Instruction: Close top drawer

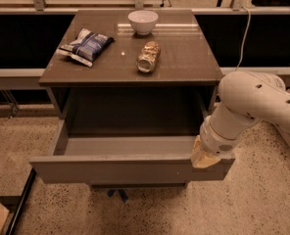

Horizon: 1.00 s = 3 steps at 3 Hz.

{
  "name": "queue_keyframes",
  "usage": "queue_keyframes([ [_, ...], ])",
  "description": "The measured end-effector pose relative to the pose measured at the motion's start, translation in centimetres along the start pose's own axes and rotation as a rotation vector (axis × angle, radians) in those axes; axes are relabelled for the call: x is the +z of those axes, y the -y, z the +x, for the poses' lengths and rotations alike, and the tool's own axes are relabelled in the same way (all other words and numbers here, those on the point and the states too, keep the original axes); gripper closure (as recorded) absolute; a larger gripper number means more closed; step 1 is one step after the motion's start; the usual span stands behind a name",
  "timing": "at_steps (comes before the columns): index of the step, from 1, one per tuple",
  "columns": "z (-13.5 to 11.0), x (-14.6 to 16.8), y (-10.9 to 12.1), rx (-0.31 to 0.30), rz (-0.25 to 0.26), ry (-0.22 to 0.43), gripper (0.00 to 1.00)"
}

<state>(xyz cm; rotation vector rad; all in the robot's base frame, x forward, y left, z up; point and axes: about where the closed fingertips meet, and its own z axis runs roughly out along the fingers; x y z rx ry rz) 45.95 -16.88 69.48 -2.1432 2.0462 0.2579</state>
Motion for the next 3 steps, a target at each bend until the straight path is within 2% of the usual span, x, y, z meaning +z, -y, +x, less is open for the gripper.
queue_keyframes([
  [1,0.0,0.0,0.0,0.001,-0.001,0.0,1.0],
  [2,1.0,0.3,-0.8,0.027,-0.017,-0.004,1.0],
  [3,4.3,2.0,-3.6,0.116,-0.077,-0.017,1.0],
])
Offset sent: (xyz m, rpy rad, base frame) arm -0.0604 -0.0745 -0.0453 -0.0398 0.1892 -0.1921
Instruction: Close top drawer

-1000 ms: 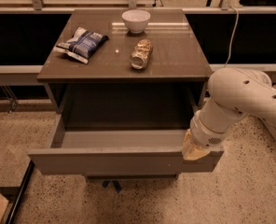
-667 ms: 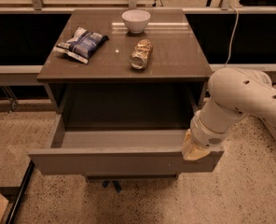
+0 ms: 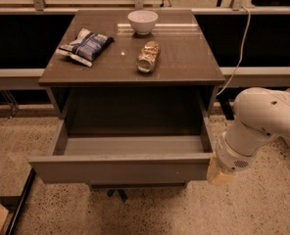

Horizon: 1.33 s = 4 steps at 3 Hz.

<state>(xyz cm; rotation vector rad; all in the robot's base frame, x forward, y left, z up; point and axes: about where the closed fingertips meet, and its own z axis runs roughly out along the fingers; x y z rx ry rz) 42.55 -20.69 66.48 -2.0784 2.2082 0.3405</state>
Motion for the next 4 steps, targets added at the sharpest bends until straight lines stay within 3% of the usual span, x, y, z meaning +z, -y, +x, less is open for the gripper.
queue_keyframes([
  [1,1.4,2.2,-0.5,0.032,-0.017,0.0,1.0],
  [3,-0.5,3.5,3.0,-0.027,0.065,0.027,1.0],
  [4,-2.1,3.1,6.2,-0.084,0.139,0.064,1.0],
])
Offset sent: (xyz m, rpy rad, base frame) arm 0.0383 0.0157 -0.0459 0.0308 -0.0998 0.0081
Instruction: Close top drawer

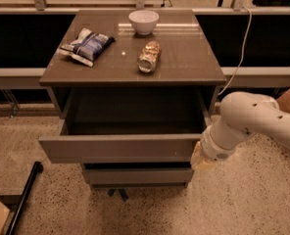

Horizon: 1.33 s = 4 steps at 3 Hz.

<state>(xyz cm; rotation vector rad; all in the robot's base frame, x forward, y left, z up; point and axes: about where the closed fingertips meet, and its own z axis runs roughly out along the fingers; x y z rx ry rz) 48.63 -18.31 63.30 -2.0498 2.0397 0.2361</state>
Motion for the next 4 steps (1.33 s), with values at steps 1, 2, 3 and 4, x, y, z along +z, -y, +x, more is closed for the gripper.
queue_keyframes([
  [1,0.0,0.0,0.0,0.0,0.0,0.0,1.0],
  [2,-1.7,0.0,4.6,-0.074,0.06,0.045,1.0],
  [3,-2.3,0.1,6.1,-0.106,0.078,0.067,1.0],
  [4,-2.4,0.3,6.0,-0.107,0.074,0.068,0.82],
])
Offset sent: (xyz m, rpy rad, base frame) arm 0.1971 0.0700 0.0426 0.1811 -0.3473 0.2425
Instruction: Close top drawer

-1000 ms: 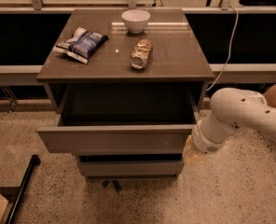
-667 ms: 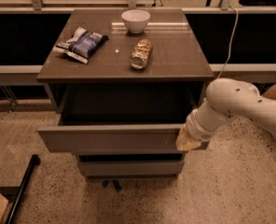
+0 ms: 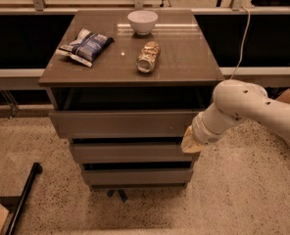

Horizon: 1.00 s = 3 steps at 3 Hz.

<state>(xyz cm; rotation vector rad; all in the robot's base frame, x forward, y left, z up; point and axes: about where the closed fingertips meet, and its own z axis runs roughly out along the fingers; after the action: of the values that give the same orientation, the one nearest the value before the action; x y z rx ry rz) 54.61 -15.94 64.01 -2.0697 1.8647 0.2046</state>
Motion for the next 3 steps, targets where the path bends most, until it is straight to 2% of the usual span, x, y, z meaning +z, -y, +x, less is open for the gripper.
queue_keyframes([
  [1,-0.3,0.2,0.2,-0.005,0.004,0.004,0.53],
  [3,-4.7,1.3,7.4,-0.089,0.145,0.065,0.05],
])
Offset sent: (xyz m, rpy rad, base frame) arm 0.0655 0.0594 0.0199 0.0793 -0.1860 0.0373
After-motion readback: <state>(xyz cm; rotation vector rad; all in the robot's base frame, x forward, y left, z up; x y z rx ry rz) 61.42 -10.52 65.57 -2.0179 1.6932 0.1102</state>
